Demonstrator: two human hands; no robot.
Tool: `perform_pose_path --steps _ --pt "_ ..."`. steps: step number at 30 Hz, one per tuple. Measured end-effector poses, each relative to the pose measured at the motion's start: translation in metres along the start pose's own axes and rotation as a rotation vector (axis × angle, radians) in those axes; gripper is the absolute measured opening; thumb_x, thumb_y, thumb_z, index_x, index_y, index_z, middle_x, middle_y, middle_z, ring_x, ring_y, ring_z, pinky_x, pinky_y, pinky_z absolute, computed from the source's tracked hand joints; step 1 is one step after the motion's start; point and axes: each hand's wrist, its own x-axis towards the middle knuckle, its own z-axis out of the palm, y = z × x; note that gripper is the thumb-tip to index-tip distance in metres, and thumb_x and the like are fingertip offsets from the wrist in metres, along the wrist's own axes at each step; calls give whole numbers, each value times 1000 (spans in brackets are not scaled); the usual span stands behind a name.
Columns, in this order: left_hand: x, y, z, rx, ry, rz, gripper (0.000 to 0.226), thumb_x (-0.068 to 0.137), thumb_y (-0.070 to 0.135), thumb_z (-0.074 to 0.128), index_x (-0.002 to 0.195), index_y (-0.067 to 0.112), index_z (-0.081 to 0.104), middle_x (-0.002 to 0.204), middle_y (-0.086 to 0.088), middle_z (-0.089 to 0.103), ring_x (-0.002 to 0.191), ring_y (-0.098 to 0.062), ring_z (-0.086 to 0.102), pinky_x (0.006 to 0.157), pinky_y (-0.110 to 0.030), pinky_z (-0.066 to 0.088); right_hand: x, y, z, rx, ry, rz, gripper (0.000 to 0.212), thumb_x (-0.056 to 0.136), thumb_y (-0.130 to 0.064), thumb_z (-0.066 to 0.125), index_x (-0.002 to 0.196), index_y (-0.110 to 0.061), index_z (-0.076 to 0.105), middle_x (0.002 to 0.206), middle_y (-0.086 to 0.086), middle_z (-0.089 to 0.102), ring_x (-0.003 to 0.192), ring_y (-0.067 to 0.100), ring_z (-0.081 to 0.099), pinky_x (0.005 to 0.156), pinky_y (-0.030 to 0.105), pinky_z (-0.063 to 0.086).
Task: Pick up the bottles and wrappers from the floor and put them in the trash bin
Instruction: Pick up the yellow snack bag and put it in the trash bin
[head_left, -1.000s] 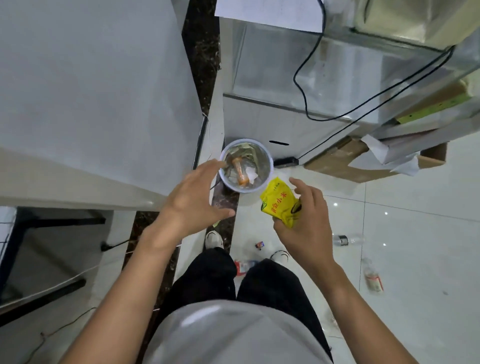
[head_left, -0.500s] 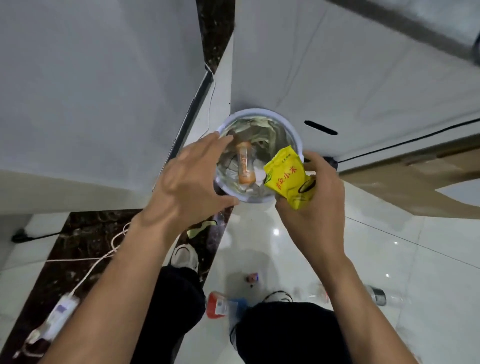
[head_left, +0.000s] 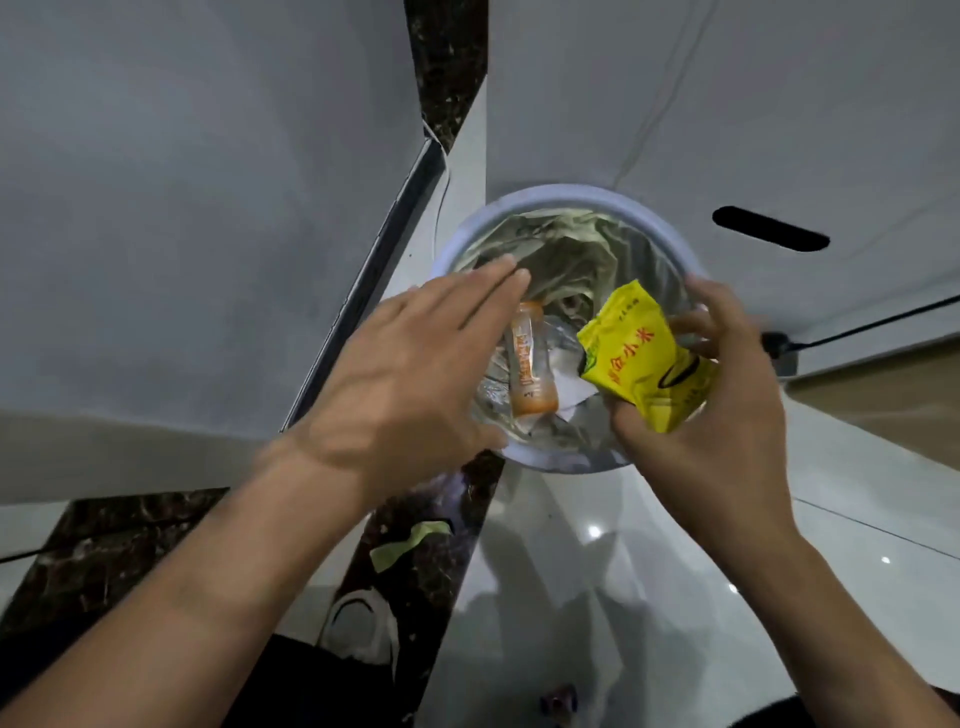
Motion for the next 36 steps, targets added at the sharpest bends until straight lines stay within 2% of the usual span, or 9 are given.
perform_pose_path --steps 4,9,12,14,18,22,30,33,36 --pt "11 1 -7 -1 -38 -31 130 62 69 78 160 28 4 166 16 2 150 -8 9 119 -31 19 13 3 1 -4 43 -102 101 67 -13 85 148 -40 30 124 -17 53 114 22 54 84 44 51" --pt "17 13 -13 -392 42 -155 120 54 92 56 154 31 30 159 21 24 143 1 27 117 -35 33 19 -5 -1 -1 34 -194 101 66 -12 85 148 -35 31 130 -9 53 118 22 54 91 45 50" --pt "13 24 -12 -589 91 -202 87 64 78 69 135 30 55 135 21 51 121 5 49 104 -28 45 15 -12 -1 70 17 -352 98 66 -2 84 147 -25 34 136 -7 46 129 20 50 103 30 44" --pt "13 29 -11 -754 109 -187 46 70 54 77 109 30 71 107 15 68 98 -2 64 88 -36 54 13 -21 3 107 -13 -445 95 65 0 82 146 -21 37 137 -1 46 132 16 46 107 23 39" --pt "18 27 -10 -832 195 -246 11 69 32 74 78 28 76 82 9 72 75 -9 71 73 -42 58 4 -26 7 42 -99 -466 98 68 -37 89 147 -28 33 150 3 42 145 18 37 115 61 26" --pt "26 18 -12 -653 337 -320 8 71 31 76 78 27 76 87 10 66 78 -14 68 74 -40 57 8 -14 -7 -75 -112 -321 119 57 -57 91 152 -36 22 161 -5 26 152 11 22 119 67 9" --pt "44 21 -4 -320 369 -258 17 78 31 78 93 22 73 104 14 59 94 -17 61 79 -43 53 28 3 -26 -228 -125 -148 114 55 -63 79 151 -44 20 163 -7 12 151 18 17 119 67 7" --pt "38 20 3 -182 140 -268 74 70 51 83 134 31 51 133 10 51 118 -19 53 90 -46 52 33 2 -27 -256 -142 -115 116 57 -61 83 152 -44 18 164 -7 8 152 21 15 121 63 5" --pt "31 19 8 -19 -14 -258 114 62 60 85 153 37 20 152 11 34 131 -22 44 93 -48 51 32 7 -24 -289 -156 -102 114 64 -50 87 152 -42 17 164 -6 7 152 23 15 121 64 6"
